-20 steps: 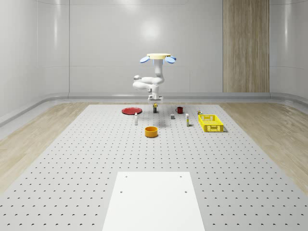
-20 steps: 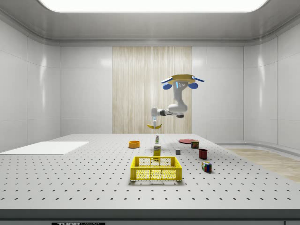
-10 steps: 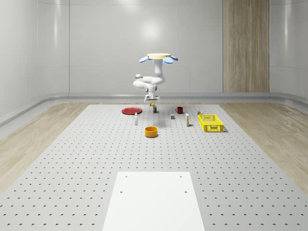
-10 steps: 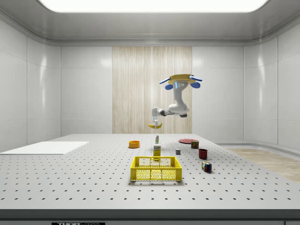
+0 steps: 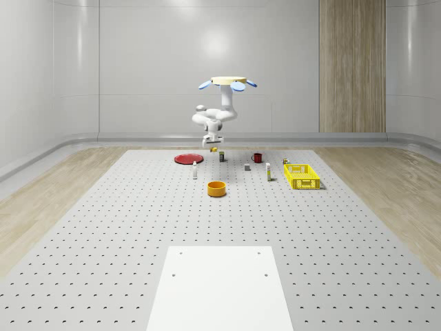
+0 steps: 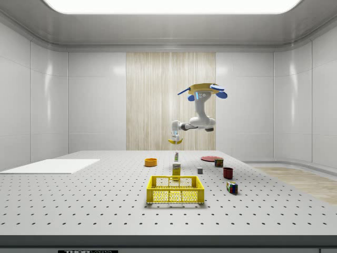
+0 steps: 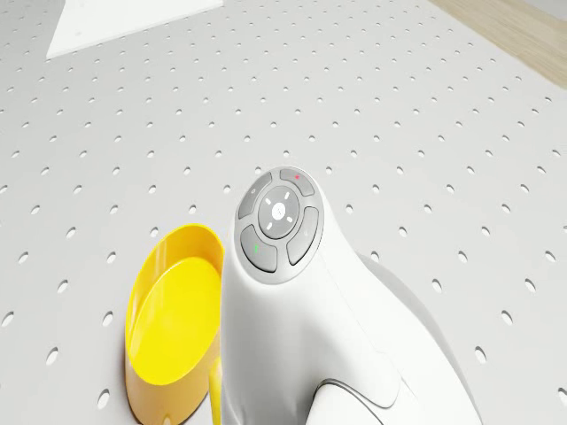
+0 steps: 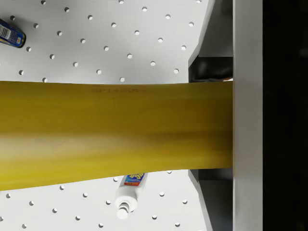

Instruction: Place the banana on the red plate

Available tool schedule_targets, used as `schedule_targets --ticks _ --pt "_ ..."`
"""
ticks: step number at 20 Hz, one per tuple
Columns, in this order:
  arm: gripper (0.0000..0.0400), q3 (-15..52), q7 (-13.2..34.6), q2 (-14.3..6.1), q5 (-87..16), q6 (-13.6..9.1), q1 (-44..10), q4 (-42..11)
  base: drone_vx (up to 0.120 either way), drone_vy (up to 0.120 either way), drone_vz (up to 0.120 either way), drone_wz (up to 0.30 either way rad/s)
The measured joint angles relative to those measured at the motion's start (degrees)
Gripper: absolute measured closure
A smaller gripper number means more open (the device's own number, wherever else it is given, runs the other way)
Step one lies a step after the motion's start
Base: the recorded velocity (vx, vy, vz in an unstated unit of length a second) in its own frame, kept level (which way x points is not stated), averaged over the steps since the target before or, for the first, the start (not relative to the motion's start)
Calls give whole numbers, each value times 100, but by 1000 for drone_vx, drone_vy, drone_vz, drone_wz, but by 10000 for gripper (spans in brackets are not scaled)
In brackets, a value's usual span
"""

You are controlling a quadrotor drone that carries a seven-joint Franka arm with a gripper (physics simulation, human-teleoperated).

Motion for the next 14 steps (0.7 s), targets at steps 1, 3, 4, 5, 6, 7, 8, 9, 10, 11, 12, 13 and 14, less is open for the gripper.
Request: schedule_targets --ticks 1,3,4,5,6,7,8,9,10,11,12,13,14 --pt "208 2 -169 -13 4 13 -3 0 0 0 0 -300" --pt "208 5 -508 -38 13 38 -8 1 0 0 0 -300" --pt "208 6 -678 -51 17 51 -11 2 0 0 0 -300" --pt "208 8 -848 -63 21 63 -14 2 0 0 0 -300" --pt "208 9 -1018 -75 25 75 -16 2 0 0 0 -300" --pt "208 10 -1188 -87 29 87 -19 3 0 0 0 -300" --pt "208 12 -1358 -98 34 99 -21 3 0 0 0 -300" --pt "208 13 -1528 -110 38 110 -24 3 0 0 0 -300" --pt "208 14 -1699 -121 42 122 -26 4 0 0 0 -300" --pt "208 16 -1869 -132 46 133 -28 4 0 0 0 -300" --pt "208 17 -2040 -143 50 144 -31 4 0 0 0 -300" --pt "208 18 -2210 -154 54 155 -33 5 0 0 0 -300" --pt "208 19 -2381 -164 58 166 -35 5 0 0 0 -300"
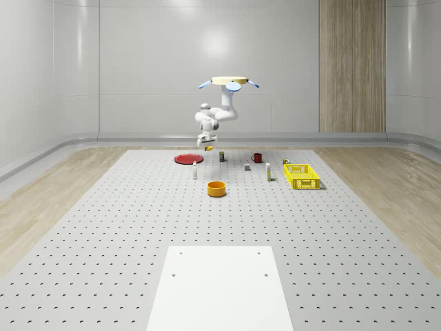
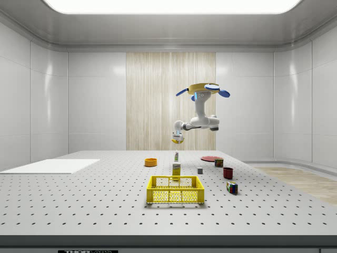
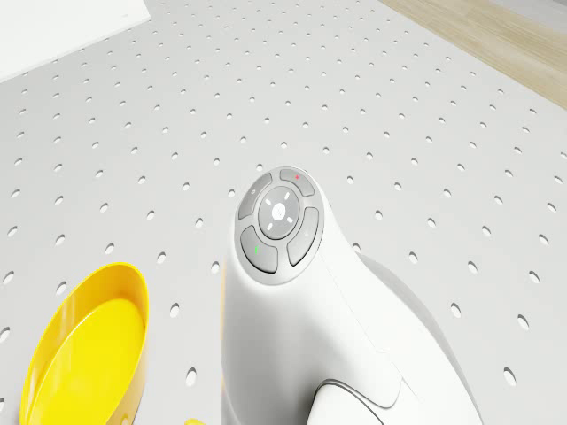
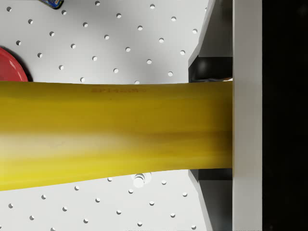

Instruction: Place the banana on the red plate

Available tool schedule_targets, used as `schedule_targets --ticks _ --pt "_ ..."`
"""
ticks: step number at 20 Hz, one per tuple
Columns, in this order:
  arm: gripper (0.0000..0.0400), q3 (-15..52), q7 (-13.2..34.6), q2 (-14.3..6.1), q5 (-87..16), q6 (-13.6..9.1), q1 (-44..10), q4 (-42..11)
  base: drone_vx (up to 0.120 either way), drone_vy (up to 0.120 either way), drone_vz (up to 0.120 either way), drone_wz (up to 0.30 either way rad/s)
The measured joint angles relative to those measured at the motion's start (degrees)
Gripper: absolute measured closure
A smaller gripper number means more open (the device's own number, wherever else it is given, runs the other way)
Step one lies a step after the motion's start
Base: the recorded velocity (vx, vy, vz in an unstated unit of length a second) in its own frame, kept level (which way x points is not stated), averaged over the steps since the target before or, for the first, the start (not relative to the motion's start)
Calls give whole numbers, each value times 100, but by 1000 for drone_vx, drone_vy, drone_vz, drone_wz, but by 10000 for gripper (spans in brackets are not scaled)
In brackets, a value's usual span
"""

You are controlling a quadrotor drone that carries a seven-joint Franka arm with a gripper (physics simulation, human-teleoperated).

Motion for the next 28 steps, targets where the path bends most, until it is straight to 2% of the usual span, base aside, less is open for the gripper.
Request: schedule_targets --ticks 28 --pt "208 24 -4810 -211 104 216 -46 11 0 0 0 -300"
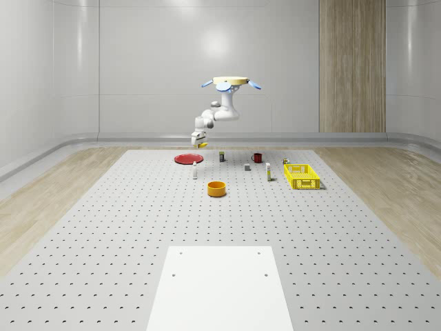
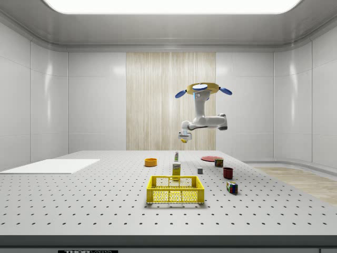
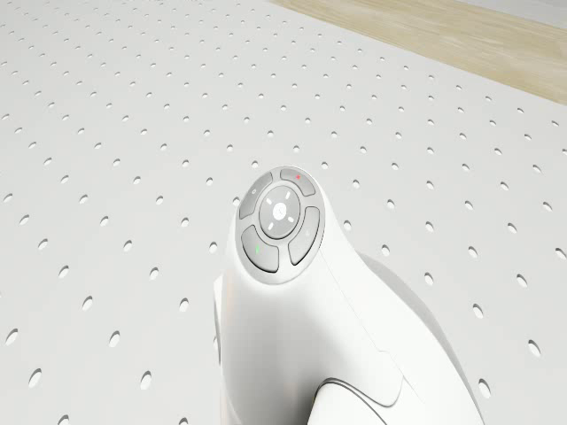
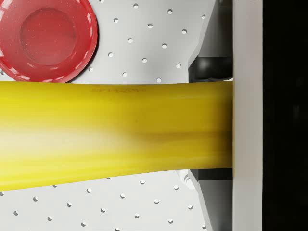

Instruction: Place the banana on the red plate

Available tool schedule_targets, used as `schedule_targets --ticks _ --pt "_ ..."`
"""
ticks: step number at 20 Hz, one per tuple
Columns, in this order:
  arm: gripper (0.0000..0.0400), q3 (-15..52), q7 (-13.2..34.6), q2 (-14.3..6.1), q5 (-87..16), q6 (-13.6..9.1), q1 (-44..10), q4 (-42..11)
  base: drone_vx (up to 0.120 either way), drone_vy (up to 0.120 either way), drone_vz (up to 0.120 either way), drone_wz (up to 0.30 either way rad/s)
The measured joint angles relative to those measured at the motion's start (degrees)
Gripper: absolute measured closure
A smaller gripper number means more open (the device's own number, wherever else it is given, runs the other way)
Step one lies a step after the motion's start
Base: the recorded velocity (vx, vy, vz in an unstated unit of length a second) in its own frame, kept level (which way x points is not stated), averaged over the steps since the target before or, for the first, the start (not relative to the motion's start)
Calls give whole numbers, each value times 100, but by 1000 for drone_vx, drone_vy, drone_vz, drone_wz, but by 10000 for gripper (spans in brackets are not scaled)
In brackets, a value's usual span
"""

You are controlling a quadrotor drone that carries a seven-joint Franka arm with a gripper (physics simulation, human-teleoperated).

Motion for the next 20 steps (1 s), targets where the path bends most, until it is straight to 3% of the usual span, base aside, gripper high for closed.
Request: schedule_targets --ticks 20 --pt "208 10 -3449 -71 65 69 -19 9 0 0 0 -300"
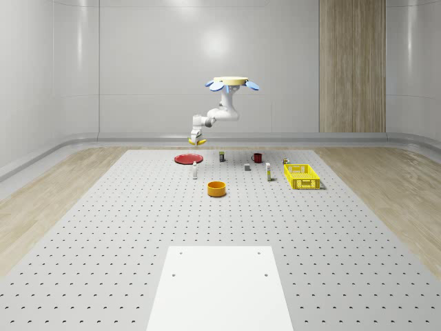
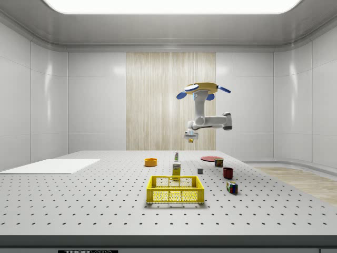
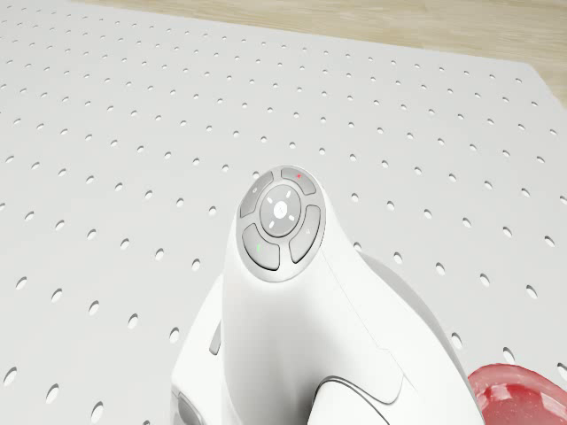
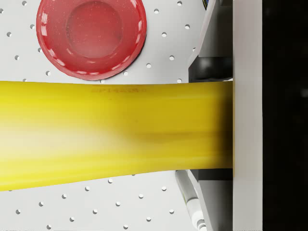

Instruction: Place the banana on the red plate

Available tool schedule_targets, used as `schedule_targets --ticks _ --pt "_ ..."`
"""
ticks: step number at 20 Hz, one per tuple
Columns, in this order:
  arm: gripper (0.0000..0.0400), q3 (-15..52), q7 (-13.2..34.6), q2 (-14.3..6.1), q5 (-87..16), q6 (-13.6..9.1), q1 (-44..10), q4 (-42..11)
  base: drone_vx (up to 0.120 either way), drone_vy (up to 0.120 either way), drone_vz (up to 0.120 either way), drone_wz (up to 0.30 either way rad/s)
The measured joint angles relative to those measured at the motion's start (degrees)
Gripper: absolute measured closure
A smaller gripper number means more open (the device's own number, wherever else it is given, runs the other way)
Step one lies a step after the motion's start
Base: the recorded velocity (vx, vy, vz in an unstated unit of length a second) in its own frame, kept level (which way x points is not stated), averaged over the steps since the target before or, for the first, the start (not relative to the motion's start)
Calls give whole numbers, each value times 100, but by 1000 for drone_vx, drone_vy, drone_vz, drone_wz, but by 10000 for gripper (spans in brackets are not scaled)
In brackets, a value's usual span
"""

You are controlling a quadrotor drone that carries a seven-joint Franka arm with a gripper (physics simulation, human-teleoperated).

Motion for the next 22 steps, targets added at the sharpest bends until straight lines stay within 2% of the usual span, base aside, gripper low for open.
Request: schedule_targets --ticks 22 --pt "208 7 -3801 -35 56 26 -14 9 0 0 0 -300"
